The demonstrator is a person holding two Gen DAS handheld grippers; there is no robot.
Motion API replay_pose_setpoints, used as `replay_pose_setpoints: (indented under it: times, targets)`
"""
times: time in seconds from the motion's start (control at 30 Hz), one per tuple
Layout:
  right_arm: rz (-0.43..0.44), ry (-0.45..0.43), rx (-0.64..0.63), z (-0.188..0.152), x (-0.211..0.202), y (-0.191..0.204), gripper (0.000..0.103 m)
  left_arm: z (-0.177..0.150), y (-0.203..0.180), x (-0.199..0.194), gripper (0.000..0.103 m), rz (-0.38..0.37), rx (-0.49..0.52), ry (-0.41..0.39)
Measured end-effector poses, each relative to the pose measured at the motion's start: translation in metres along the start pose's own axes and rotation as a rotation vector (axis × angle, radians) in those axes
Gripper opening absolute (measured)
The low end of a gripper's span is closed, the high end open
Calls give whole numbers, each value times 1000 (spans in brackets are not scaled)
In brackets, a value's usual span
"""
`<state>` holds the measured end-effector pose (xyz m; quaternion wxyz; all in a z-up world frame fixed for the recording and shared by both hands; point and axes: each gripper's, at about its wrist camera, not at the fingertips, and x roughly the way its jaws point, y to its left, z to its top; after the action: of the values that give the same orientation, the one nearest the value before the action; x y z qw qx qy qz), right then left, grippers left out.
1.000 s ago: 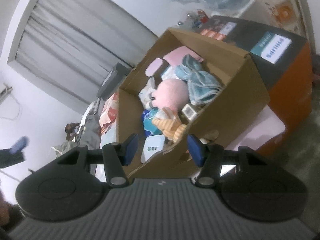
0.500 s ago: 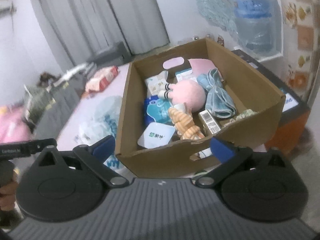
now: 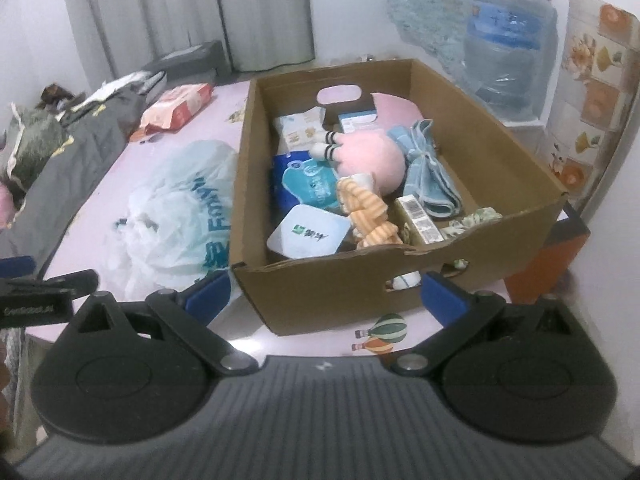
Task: Organize soft objects
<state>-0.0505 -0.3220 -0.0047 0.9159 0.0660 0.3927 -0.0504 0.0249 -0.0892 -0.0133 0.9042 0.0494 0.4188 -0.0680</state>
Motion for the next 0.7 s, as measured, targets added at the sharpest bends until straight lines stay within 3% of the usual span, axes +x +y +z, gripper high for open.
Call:
replay_pose_setpoints:
  times: [0.7]
  targets:
    - [62, 53, -78, 7, 12, 28, 102, 4, -31, -5, 103, -37, 5, 41]
